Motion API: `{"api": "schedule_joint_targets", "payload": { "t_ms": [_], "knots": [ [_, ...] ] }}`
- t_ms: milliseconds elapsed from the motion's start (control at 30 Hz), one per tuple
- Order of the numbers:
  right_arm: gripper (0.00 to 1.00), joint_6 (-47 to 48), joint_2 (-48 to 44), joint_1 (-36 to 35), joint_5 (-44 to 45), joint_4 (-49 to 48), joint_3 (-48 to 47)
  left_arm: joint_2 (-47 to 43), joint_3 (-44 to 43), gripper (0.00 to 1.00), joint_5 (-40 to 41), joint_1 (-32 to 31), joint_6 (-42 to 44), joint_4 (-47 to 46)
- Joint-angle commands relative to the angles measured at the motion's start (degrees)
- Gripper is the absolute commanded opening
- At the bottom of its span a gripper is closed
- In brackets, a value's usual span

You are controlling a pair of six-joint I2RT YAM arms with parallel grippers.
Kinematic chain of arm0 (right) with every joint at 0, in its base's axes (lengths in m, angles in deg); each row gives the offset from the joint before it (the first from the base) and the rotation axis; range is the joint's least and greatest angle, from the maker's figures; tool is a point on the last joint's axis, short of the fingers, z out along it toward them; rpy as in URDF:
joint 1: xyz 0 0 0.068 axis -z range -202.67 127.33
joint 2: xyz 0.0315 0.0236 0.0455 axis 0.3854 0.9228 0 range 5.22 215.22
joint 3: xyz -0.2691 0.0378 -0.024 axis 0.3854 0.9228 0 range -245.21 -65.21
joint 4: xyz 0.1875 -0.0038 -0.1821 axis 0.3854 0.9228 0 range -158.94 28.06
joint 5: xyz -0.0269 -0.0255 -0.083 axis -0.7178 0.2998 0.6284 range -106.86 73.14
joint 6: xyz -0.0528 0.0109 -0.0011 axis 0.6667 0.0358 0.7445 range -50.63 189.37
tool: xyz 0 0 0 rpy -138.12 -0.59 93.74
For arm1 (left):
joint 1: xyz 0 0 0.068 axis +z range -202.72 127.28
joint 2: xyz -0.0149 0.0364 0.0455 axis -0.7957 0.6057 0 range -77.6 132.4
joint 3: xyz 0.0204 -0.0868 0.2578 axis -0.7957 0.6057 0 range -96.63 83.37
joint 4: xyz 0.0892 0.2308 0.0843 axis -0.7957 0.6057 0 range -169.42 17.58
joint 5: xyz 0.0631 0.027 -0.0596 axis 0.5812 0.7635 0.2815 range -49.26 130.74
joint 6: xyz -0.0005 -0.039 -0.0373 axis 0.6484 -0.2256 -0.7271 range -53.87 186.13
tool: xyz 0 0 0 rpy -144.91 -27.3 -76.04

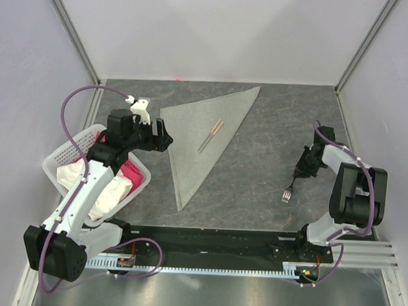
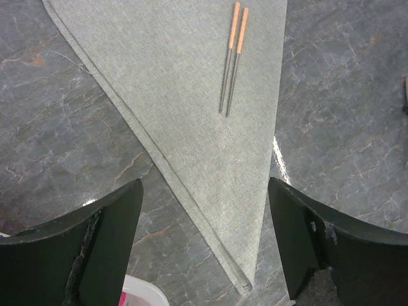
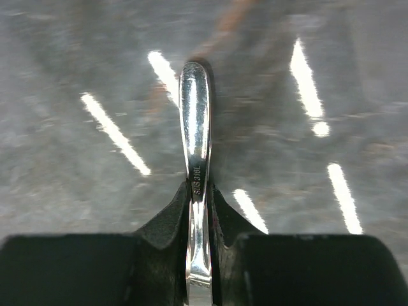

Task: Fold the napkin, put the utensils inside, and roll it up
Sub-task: Grab a utensil with the right arm

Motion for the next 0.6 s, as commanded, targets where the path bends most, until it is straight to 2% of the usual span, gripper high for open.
{"api": "schedule_joint_targets", "payload": {
  "t_ms": [0,567],
  "knots": [
    [0.01,-6.97,2.45,-6.29,-6.86,-5.33,0.84,-1.01,0.27,0.87,-0.30,-0.10,-1.34,-1.42],
    [0.00,-22.96,2.36,-22.64,-12.93,-18.50,-4.43,-0.92,0.19,0.87,-0.48,-0.10,-1.52,-1.42]
  ]
}}
